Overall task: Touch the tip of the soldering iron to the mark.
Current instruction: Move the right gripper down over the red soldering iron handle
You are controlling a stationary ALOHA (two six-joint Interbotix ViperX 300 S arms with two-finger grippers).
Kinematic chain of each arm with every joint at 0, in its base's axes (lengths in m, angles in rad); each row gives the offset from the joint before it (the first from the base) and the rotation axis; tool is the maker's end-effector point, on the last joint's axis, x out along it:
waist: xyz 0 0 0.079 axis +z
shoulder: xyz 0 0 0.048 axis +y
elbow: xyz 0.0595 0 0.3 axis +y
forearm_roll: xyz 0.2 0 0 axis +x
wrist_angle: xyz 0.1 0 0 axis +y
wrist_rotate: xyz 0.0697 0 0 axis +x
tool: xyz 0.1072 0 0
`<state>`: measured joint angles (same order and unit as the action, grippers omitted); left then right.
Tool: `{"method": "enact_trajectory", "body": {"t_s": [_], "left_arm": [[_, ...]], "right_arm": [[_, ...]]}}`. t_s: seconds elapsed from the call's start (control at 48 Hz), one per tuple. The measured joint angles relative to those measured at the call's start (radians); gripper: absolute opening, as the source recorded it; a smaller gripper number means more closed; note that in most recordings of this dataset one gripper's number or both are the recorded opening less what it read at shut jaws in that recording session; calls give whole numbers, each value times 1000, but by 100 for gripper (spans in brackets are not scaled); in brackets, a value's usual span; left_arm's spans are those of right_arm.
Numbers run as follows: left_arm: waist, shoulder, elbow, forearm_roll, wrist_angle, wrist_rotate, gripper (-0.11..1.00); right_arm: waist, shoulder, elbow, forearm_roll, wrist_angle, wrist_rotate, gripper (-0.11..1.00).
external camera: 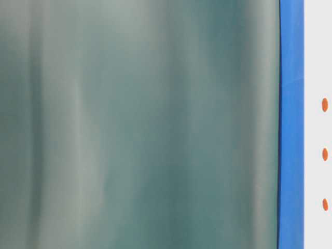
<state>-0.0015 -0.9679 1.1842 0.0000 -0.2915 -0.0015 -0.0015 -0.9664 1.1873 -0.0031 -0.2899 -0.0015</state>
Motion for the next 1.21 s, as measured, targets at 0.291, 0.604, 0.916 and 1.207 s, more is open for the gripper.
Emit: {"method": "enact_trajectory", "body": {"t_s": [0.291,0.604,0.916,1.207], "left_arm": [[-8,-5,0,0,0,-8,0],[-9,-5,0,0,0,-8,0],[-9,-6,0,0,0,-8,0],[-9,-6,2,2,0,-8,0]], "right_arm": [[6,6,-40,-2,67,2,-6],[64,77,-63,0,83,9,-4],[133,262,-147,23,83,21,66],[150,523,-253,80,107,118,84]]}}
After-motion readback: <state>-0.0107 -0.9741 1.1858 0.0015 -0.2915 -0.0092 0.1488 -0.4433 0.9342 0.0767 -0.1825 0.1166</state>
